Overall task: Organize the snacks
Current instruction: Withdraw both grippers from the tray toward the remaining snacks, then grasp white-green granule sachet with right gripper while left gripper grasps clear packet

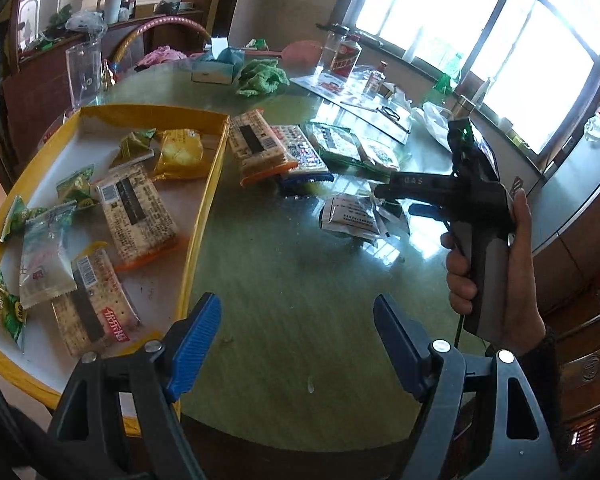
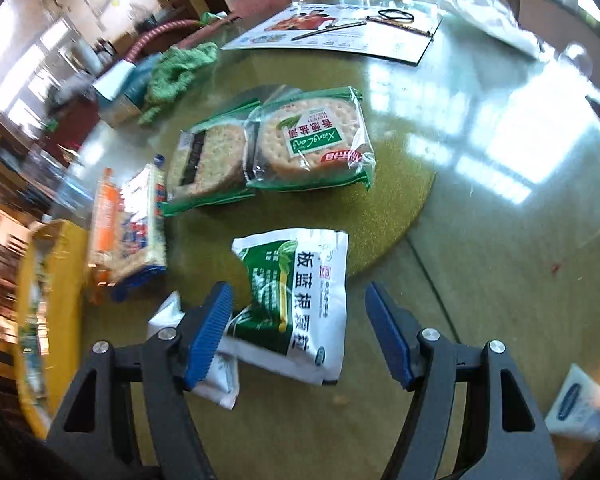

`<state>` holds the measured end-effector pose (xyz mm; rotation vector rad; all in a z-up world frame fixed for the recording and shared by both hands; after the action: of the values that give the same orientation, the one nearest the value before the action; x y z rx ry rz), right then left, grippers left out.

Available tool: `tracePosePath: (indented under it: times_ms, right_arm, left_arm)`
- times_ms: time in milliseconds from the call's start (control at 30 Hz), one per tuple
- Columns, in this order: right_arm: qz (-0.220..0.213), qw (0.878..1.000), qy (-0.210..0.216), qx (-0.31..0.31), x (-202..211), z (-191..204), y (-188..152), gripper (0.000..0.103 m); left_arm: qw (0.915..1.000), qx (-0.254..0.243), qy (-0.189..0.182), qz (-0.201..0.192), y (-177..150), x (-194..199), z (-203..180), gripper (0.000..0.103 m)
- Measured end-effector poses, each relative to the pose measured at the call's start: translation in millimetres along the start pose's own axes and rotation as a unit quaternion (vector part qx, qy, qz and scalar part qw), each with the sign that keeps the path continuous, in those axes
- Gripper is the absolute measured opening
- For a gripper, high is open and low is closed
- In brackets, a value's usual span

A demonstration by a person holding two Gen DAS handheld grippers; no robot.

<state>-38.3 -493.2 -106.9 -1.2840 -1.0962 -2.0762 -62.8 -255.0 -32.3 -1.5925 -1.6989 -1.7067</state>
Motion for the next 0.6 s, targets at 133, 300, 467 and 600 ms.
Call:
tracePosePath:
  times_ms: [133, 300, 467, 600]
  right_arm:
    - [0.002, 1.000, -0.024, 0.018, 0.4, 3.5, -1.7, 0.046]
    - [-0.004, 1.000, -0.025, 0.013, 17.8, -17.5, -25.6, 0.042]
    - [-0.016, 0.999, -0.034, -0.009, 44.7, -56.2, -62.5, 0.042]
    - [-0.028, 0.999, -0.013, -0.039, 59.1, -82.8, -77.9, 0.042]
  left_arm:
    - [0.9998, 0.000, -0.007, 0.016, 3.8, -10.1, -5.9, 0.079]
    - [0.9988, -0.009, -0.026, 0.040, 15.5, -32.1, -26.5, 0.079]
    - [0.9959, -0.072, -0.011, 0.054, 41.4, -67.4, -53.8, 0.079]
    - [0.9752, -0.210, 0.049, 0.051, 69.5, -104.5, -78.7, 0.078]
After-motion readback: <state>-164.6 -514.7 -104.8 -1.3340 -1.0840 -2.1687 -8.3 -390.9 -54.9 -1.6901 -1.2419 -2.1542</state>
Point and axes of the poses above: each gripper's, at about its wrist camera, not at the fingertips, and x roughly against the way its jaws point, z to its left, y to its top, the point moved 7 cm from there along -x, roughly the way its jaws point, and after that the axes turned 2 degrees about z, right-handed, at the moved point
